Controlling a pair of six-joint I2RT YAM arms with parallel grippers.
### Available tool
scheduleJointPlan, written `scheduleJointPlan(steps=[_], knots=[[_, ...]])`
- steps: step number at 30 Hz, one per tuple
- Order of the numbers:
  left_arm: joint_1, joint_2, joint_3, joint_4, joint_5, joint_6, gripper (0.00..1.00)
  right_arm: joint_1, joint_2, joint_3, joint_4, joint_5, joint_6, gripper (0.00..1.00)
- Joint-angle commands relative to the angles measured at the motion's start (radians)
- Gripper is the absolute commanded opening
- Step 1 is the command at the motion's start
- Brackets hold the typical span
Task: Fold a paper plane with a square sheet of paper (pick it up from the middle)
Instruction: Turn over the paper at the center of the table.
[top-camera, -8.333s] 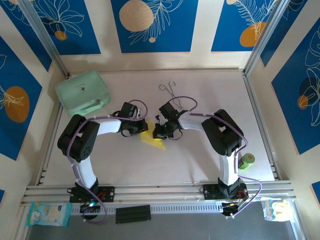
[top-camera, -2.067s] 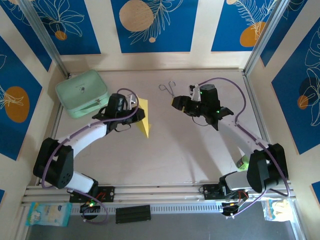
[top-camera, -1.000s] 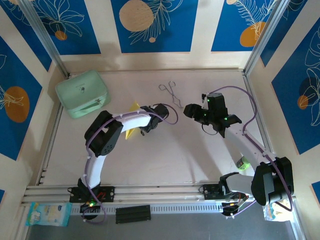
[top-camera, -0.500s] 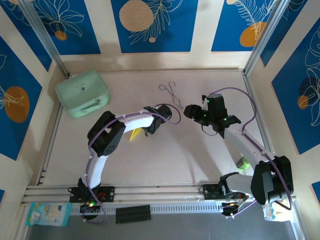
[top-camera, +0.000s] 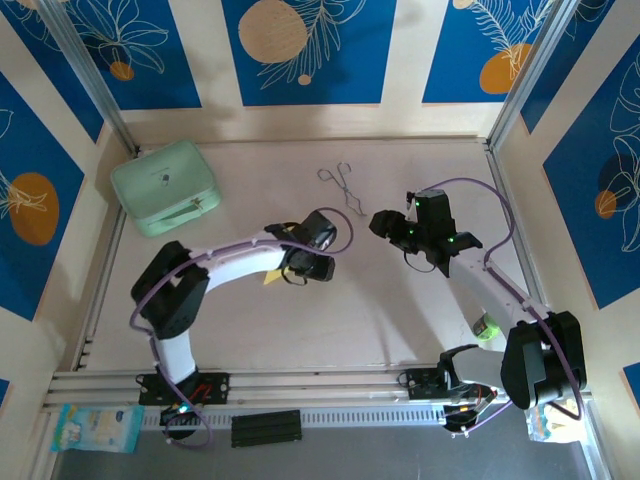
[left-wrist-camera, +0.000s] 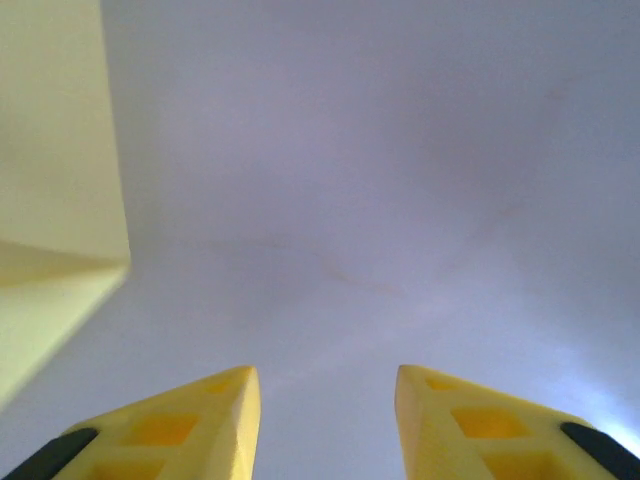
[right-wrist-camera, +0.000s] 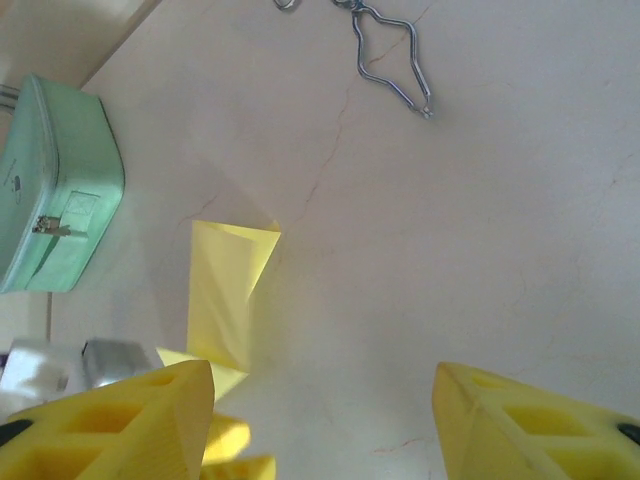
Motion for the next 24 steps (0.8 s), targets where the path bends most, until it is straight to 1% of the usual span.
scheduleJointPlan(steps=[1, 4, 7, 12, 18, 21, 24], knots=[[0.013, -0.077, -0.071, 0.162, 0.157, -0.116, 0.41, -0.005, 0.019, -0.012, 0.015, -0.032, 0.021, 0.60], [0.054, -0.132, -0.117, 0.150, 0.064, -0.096, 0.40, 0.002, 0.035, -0.011, 0.024, -0.048, 0.028, 0.60], [0.116, -0.151, -0.168, 0.165, 0.035, -0.088, 0.40, 0.015, 0.056, 0.000, 0.022, -0.057, 0.035, 0.60], [0.206, -0.117, -0.213, 0.208, 0.048, -0.086, 0.40, 0.048, 0.089, 0.017, 0.021, -0.048, 0.047, 0.60], [0.280, -0.037, -0.186, 0.208, 0.026, -0.051, 0.41, 0.079, 0.133, 0.049, 0.016, -0.049, 0.056, 0.60], [0.299, 0.016, -0.154, 0.185, 0.058, -0.020, 0.39, 0.095, 0.151, 0.062, 0.011, -0.048, 0.058, 0.60], [0.301, 0.047, -0.145, 0.164, 0.052, -0.009, 0.37, 0.101, 0.162, 0.070, 0.012, -0.049, 0.062, 0.60]])
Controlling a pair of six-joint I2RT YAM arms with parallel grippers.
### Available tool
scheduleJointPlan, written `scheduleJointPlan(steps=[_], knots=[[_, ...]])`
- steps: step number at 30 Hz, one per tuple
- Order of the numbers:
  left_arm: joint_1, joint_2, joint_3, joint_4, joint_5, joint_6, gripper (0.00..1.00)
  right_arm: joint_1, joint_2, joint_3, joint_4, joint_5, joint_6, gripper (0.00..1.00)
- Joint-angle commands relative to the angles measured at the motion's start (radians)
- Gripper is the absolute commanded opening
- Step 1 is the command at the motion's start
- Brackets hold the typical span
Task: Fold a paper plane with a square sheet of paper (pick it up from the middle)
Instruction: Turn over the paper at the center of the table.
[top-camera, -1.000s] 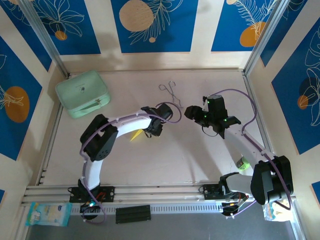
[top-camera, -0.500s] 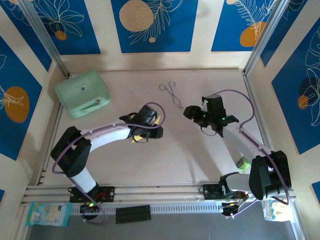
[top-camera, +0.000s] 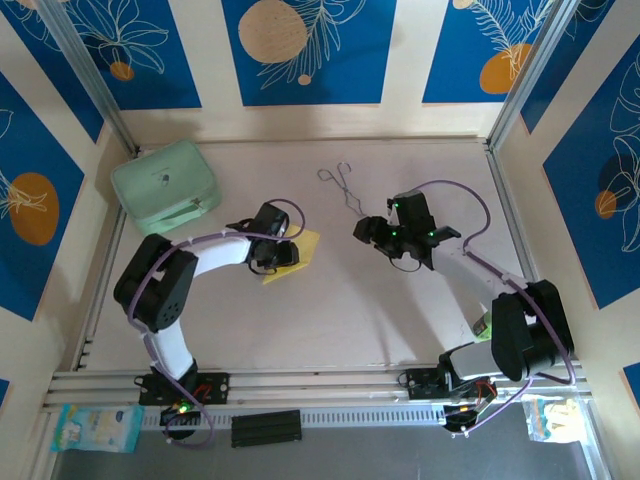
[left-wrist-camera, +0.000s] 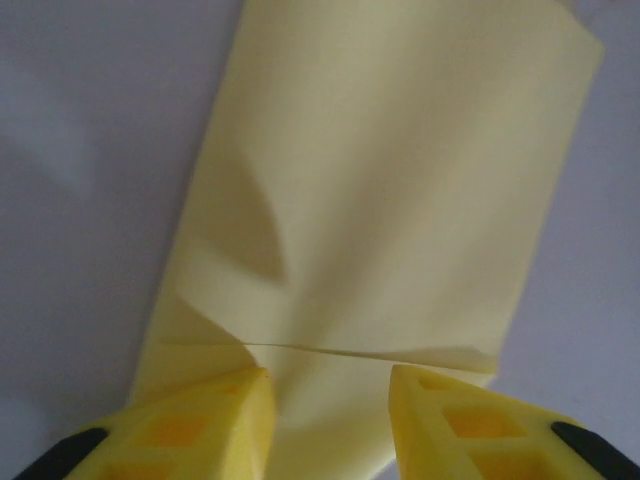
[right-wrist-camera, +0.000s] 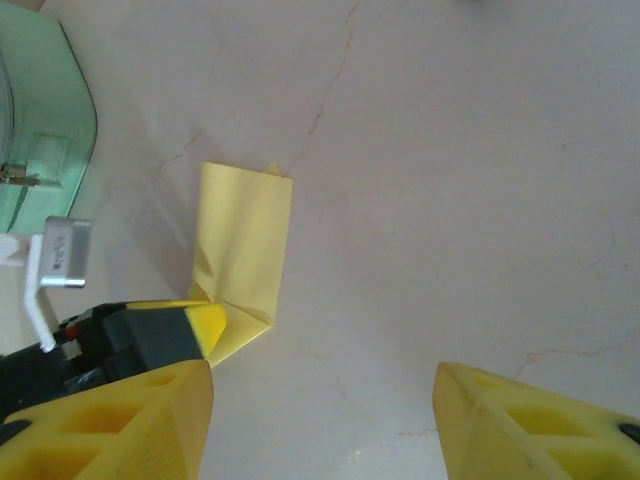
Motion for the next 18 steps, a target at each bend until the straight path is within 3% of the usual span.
scheduleJointPlan(steps=[1, 4, 9, 18], knots=[[0.009, 0.031, 0.025, -0.031, 0.003, 0.038, 0.37, 0.012, 0.013, 0.035, -0.007, -0.014, 0.014, 0.60], [0.010, 0.037, 0.019, -0.026, 0.012, 0.036, 0.37, 0.018, 0.028, 0.039, -0.006, -0.018, 0.020, 0.60], [-0.001, 0.039, 0.001, 0.028, 0.127, 0.027, 0.34, 0.032, 0.055, 0.039, 0.007, -0.043, 0.054, 0.60], [-0.111, 0.050, -0.002, 0.095, 0.219, -0.038, 0.29, 0.087, 0.145, 0.029, 0.044, -0.084, 0.162, 0.50]])
